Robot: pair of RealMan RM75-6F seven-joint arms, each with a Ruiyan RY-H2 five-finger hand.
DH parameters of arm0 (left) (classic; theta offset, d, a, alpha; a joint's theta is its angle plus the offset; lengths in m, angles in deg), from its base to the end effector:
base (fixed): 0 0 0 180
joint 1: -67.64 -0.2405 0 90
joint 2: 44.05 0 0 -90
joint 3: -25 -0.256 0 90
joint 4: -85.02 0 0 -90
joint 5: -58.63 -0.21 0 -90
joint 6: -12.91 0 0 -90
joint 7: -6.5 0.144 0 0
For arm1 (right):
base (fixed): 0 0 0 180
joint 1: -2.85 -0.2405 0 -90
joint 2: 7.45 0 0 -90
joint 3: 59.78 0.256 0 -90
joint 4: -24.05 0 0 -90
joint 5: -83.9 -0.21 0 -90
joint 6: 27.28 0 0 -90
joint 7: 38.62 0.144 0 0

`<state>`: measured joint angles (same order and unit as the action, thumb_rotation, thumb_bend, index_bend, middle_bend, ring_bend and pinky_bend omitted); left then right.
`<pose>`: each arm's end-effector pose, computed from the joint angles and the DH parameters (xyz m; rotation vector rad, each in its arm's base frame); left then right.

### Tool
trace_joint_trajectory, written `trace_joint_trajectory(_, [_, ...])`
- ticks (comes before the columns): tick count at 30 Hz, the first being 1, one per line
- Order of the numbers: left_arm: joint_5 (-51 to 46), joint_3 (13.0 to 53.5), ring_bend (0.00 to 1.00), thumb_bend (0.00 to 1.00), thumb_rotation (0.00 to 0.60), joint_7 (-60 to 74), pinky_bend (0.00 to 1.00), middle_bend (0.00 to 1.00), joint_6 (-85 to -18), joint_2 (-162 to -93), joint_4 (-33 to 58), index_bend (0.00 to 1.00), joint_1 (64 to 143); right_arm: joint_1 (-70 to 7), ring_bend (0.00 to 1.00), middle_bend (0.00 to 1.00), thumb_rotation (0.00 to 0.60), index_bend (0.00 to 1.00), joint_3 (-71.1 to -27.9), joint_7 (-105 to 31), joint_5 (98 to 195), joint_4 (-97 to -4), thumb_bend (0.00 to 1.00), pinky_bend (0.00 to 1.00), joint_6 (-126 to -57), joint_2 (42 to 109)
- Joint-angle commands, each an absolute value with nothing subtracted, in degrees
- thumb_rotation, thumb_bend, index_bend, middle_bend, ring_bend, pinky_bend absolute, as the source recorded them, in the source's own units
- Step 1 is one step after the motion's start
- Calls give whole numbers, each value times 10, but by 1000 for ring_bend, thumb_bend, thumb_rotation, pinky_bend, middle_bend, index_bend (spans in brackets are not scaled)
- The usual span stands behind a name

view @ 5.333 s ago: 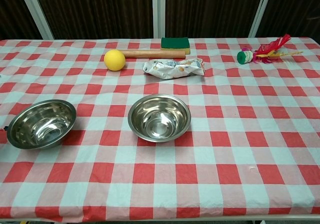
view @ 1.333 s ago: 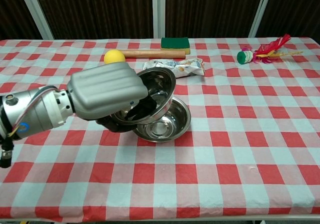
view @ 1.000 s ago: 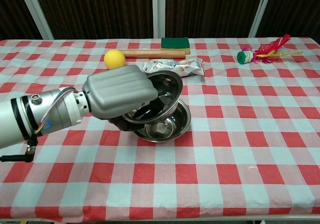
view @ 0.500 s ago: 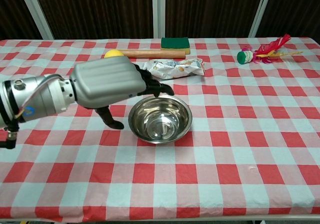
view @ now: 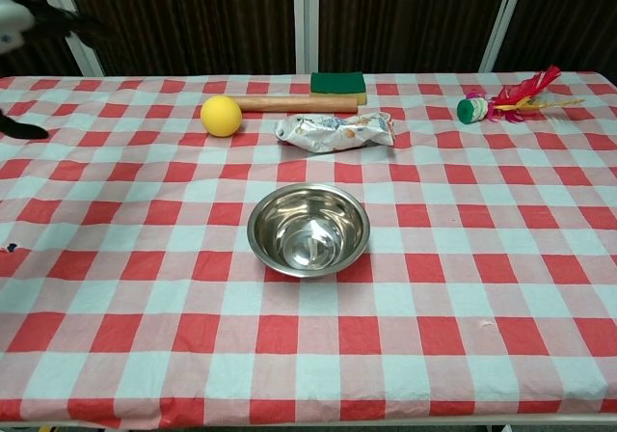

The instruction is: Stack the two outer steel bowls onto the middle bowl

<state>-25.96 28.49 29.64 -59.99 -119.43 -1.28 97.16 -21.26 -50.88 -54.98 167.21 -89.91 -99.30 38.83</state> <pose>-0.2184 0.2984 0.0782 -1.7915 -0.4577 -0.8553 -0.1760 -0.2665 0.2006 1.7175 -0.5641 0.9231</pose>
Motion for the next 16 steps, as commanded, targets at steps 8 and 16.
trace_joint_trajectory(8, [-239, 262, 177, 75, 600, 204, 261, 223, -729, -1176, -18, 194, 843, -138, 0, 37, 600, 0, -618, -570, 1749, -797, 0, 0, -996, 499])
trace_joint_trajectory(16, [-245, 259, 177, 75, 600, 180, 261, 223, -733, -1172, -19, 194, 823, -112, 0, 35, 600, 0, -636, -558, 1761, -751, 0, 0, -1010, 551])
